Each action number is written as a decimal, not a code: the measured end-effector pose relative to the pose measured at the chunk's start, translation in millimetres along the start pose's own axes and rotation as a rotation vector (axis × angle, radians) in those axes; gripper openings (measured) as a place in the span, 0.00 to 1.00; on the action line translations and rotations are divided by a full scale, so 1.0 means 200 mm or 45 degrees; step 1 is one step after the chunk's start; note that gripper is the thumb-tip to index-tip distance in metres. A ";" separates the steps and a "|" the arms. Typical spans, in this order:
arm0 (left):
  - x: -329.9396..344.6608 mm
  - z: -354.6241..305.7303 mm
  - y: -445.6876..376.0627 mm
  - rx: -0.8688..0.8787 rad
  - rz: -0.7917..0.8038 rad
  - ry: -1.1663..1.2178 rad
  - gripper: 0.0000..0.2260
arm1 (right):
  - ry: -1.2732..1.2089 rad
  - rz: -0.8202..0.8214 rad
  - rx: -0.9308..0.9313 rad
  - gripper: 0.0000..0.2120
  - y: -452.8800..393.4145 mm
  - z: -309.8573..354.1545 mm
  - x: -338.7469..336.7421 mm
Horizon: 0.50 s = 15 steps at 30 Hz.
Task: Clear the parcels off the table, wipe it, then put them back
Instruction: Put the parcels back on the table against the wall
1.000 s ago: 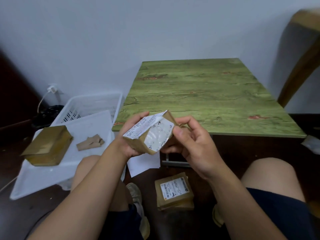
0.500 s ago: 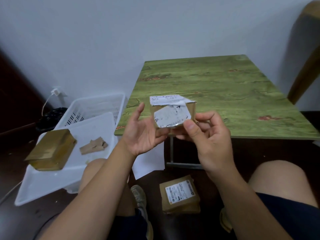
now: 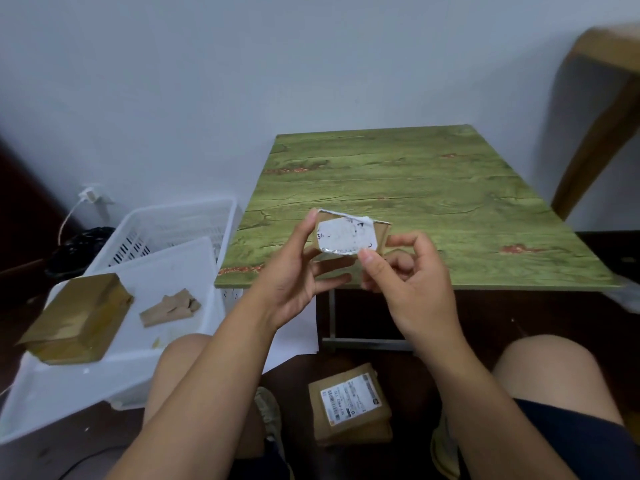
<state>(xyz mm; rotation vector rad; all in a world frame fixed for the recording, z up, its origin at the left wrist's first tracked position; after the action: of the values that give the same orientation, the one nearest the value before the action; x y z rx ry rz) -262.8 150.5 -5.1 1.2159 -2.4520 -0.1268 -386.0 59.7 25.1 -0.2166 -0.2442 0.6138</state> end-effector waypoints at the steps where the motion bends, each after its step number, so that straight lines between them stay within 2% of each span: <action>1: 0.00 0.00 -0.01 -0.008 -0.006 -0.014 0.32 | 0.068 0.022 -0.029 0.18 -0.02 0.00 0.00; 3: 0.01 0.00 -0.02 -0.004 0.009 -0.019 0.32 | 0.264 0.134 -0.126 0.31 -0.05 0.03 0.00; 5: 0.02 -0.01 -0.03 0.012 0.017 -0.003 0.29 | 0.517 0.221 -0.272 0.35 -0.08 0.07 0.01; 10: 0.06 -0.07 -0.14 0.048 -0.023 0.112 0.20 | 0.818 0.162 -0.561 0.17 -0.22 0.14 0.06; 15: 0.08 -0.17 -0.33 0.110 -0.089 0.187 0.19 | 1.071 0.109 -0.774 0.16 -0.42 0.12 0.20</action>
<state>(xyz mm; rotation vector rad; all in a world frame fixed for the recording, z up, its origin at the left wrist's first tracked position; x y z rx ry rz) -208.5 100.8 14.2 1.2992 -2.3106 0.0478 -315.9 19.6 76.6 -1.0449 0.4069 0.4727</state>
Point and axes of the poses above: each hand's wrist, its own y-axis away from the middle knuckle, its own x-axis out of the palm, z = x × y, the point moved 8 cm from there along -y, towards the middle knuckle, and after that the axes turned 12 degrees about -z, right-handed, at the moved point
